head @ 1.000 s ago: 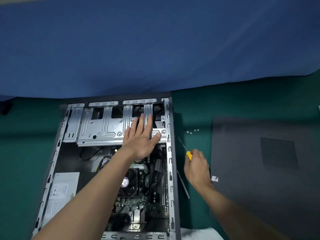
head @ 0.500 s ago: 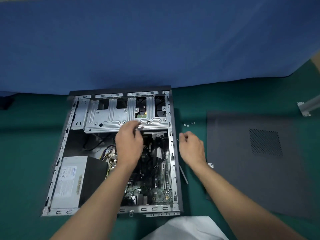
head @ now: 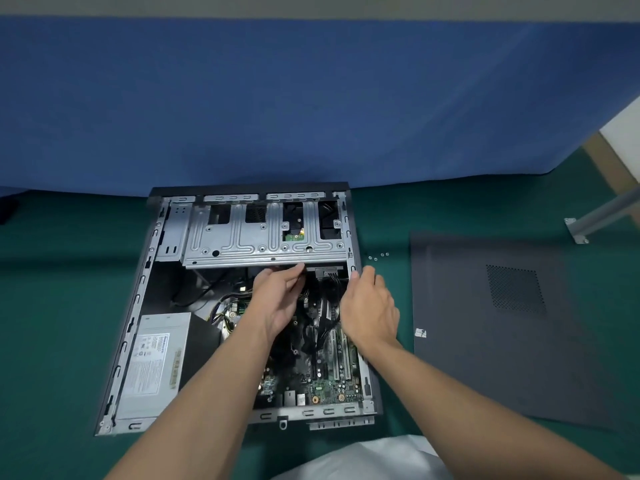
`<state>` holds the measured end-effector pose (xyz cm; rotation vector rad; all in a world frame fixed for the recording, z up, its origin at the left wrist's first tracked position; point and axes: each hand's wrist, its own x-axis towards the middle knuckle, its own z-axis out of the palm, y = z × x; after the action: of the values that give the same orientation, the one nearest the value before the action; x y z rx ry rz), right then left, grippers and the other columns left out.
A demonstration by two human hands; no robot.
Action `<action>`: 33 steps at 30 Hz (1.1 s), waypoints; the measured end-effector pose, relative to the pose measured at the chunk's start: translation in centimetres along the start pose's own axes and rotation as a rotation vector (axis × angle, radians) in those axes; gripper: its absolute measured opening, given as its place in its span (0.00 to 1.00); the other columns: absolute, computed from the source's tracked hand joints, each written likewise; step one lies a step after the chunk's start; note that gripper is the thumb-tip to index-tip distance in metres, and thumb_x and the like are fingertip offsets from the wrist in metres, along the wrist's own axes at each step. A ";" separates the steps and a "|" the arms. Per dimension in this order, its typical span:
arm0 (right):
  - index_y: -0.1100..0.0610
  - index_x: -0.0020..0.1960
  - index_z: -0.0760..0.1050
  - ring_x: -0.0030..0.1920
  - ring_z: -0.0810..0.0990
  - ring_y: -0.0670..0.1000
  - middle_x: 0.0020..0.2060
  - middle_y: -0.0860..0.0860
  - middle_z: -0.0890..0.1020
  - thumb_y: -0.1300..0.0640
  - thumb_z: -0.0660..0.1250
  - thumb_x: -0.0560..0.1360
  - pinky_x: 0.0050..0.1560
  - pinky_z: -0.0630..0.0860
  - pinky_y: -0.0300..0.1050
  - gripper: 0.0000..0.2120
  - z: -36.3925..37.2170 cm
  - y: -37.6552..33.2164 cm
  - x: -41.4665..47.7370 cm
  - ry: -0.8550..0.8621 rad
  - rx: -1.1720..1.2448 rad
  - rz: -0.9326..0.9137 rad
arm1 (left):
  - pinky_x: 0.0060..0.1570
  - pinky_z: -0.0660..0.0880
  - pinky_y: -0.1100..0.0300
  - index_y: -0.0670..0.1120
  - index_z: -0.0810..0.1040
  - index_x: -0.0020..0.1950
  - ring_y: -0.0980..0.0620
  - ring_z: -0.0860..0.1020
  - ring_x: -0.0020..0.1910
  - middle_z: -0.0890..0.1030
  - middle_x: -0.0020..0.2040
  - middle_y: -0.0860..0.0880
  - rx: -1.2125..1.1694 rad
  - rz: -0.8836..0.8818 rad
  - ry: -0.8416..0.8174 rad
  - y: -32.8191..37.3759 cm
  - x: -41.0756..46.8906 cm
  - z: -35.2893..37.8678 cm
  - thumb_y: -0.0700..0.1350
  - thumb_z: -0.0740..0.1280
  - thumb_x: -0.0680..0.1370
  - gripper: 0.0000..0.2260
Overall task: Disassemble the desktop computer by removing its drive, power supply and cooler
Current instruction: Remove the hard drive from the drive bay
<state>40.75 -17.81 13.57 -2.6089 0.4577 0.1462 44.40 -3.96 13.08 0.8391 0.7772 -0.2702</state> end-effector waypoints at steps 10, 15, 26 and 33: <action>0.56 0.56 0.67 0.50 0.77 0.58 0.53 0.55 0.77 0.50 0.45 0.82 0.48 0.73 0.54 0.16 0.0 -0.4 0.1 0.000 -0.042 0.007 | 0.45 0.81 0.55 0.42 0.67 0.49 0.42 0.79 0.52 0.76 0.55 0.35 0.069 -0.098 -0.126 -0.4 0.1 -1.4 0.26 0.63 0.73 0.14; 0.57 0.55 0.67 0.49 0.77 0.58 0.51 0.55 0.77 0.50 0.45 0.82 0.45 0.70 0.52 0.15 0.1 -0.3 0.2 0.010 -0.079 -0.014 | 0.40 0.80 0.55 0.39 0.74 0.49 0.44 0.82 0.47 0.81 0.48 0.42 0.173 -0.172 -0.187 -0.5 0.2 -1.8 0.36 0.72 0.71 0.10; 0.58 0.55 0.68 0.48 0.77 0.59 0.51 0.56 0.78 0.52 0.45 0.82 0.43 0.67 0.50 0.15 0.4 -0.2 0.5 0.034 -0.112 -0.027 | 0.37 0.81 0.54 0.48 0.62 0.75 0.47 0.85 0.45 0.85 0.51 0.41 0.361 -0.218 -0.163 -0.6 -0.9 -3.7 0.30 0.74 0.68 0.40; 0.60 0.59 0.68 0.50 0.78 0.60 0.52 0.57 0.79 0.52 0.46 0.83 0.47 0.72 0.54 0.17 0.2 -0.2 0.4 0.043 -0.112 -0.042 | 0.44 0.81 0.49 0.41 0.69 0.55 0.41 0.84 0.48 0.85 0.47 0.39 0.262 -0.161 -0.127 -0.9 -3.3 -4.3 0.29 0.75 0.63 0.25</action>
<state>41.20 -17.70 13.44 -2.7336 0.4210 0.1040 39.43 -1.60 13.14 0.9964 0.7000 -0.5725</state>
